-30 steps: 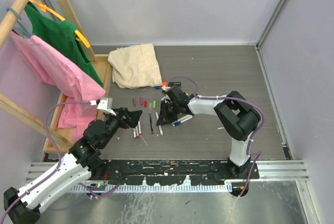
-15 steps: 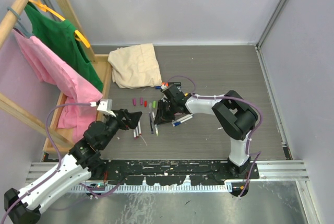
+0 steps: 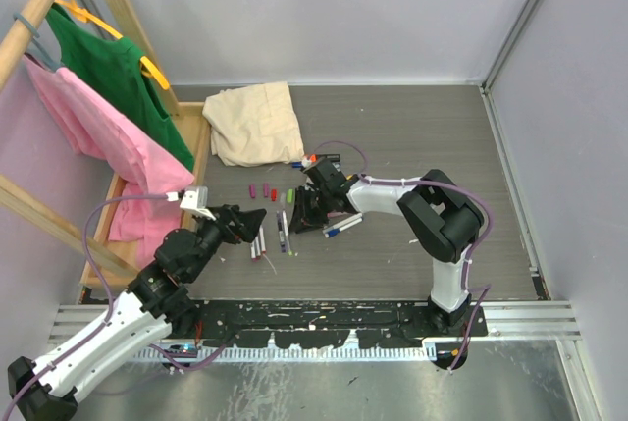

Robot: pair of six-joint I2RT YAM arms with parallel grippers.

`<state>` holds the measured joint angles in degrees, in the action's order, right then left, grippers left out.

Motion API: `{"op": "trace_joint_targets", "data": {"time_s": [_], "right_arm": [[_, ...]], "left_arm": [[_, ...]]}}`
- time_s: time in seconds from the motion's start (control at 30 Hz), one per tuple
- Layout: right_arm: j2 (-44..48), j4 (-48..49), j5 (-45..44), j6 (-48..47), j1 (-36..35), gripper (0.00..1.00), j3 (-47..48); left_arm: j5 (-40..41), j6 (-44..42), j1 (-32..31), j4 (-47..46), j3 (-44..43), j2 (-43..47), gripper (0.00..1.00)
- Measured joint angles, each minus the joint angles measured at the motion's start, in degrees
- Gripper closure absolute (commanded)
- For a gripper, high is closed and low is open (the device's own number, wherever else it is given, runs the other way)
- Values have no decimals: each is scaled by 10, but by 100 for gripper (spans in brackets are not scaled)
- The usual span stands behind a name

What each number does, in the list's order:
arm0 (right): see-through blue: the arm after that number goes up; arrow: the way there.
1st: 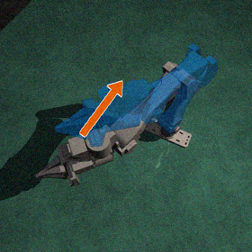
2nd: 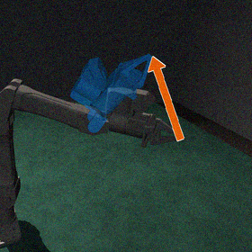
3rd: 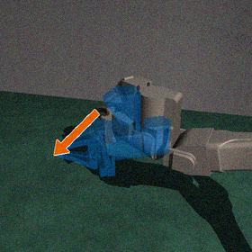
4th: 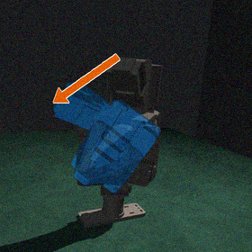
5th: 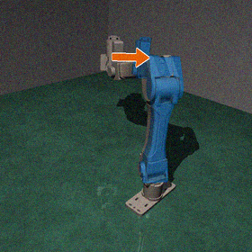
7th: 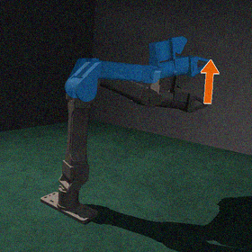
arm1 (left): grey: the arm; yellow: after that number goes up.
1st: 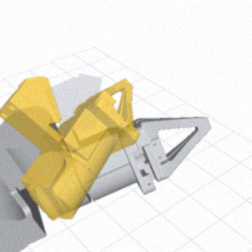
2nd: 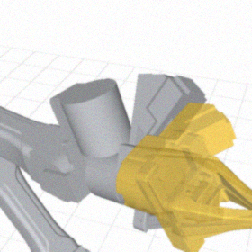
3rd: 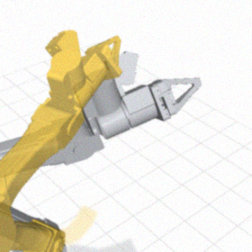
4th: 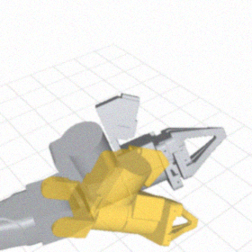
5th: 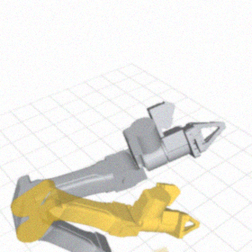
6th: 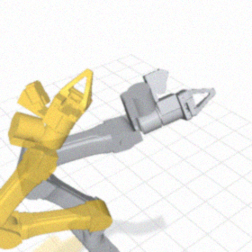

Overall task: Open the pen caps
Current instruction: Place the pen at the center of the board, then pick up the pen from the center of the board.

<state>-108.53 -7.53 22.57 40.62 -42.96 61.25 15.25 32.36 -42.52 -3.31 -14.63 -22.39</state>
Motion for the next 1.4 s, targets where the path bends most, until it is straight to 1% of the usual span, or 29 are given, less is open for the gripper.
{"op": "trace_joint_targets", "data": {"time_s": [0.23, 0.4, 0.43, 0.5, 0.63, 0.67, 0.73, 0.83, 0.87, 0.9, 0.93, 1.0, 1.1, 1.2, 1.37, 1.4], "right_arm": [[9, -1, 18, -31, 2, 71, 1], [69, -1, 45, -86, 19, 73, 1], [88, 0, 54, -103, 27, 74, 1], [123, 5, 77, -136, 49, 74, 1], [200, 11, 144, -229, 123, 74, 1], [217, 10, 162, -256, 142, 74, 1], [252, 8, 197, -312, 181, 74, 1], [291, 1, 227, -388, 211, 70, 0], [306, -4, 234, -425, 214, 66, -2], [315, -11, 239, -453, 215, 58, -2], [325, -17, 248, -491, 214, 53, -2], [333, -29, 264, -553, 214, 48, -2], [329, -63, 292, -655, 213, 47, -8], [316, -127, 313, -780, 213, 44, -13], [311, -240, 303, -1030, 213, 43, -39], [311, -254, 297, -1066, 213, 42, -45]], "left_arm": [[0, 2, 0, 1, 2, -3, 14], [-5, 10, 0, -3, 12, -18, 13], [-5, 13, 0, -6, 14, -22, 10], [-7, 15, 0, -12, 18, -31, 8], [-17, 27, 0, -39, 22, -55, 2], [-19, 29, 0, -46, 23, -61, 0], [-25, 34, 0, -64, 26, -77, 2], [-31, 44, 0, -85, 28, -97, 2], [-35, 47, 0, -94, 29, -103, 2], [-37, 48, 0, -101, 29, -110, 2], [-40, 50, 0, -105, 29, -116, 2], [-45, 57, 0, -114, 30, -123, 2], [-50, 60, 0, -122, 30, -127, 2], [-52, 61, 0, -127, 30, -127, 2], [-52, 63, 0, -129, 35, -122, 2], [-52, 63, 0, -131, 37, -122, 2]]}}
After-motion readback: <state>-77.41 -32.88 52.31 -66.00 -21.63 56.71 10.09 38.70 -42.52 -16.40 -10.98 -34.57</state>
